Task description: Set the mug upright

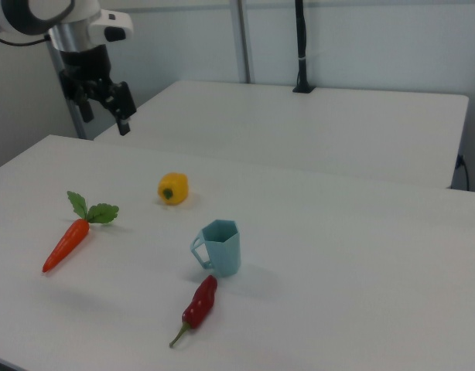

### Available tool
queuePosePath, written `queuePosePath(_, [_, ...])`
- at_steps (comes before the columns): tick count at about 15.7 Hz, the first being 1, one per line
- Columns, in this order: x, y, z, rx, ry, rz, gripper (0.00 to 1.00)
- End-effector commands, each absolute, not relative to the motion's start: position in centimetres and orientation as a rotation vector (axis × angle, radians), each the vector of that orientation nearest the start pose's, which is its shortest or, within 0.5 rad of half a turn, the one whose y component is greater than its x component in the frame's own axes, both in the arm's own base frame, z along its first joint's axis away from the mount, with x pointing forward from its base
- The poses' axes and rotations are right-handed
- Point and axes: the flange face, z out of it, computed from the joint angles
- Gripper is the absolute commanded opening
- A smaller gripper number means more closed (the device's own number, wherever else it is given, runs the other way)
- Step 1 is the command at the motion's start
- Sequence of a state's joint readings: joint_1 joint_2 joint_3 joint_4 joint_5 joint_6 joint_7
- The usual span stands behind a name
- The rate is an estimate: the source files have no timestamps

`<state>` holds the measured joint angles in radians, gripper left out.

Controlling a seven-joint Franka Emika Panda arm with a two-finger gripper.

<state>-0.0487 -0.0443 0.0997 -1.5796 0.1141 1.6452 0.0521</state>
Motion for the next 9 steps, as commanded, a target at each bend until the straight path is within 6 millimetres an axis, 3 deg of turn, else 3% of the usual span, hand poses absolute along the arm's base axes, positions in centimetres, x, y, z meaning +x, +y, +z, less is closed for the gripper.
queuePosePath(1, [55.21,3.68,63.95,-3.012,-0.076,-0.261,1.0])
queuePosePath(9, [55.1,4.44,63.59,-3.02,-0.098,-0.252,1.0])
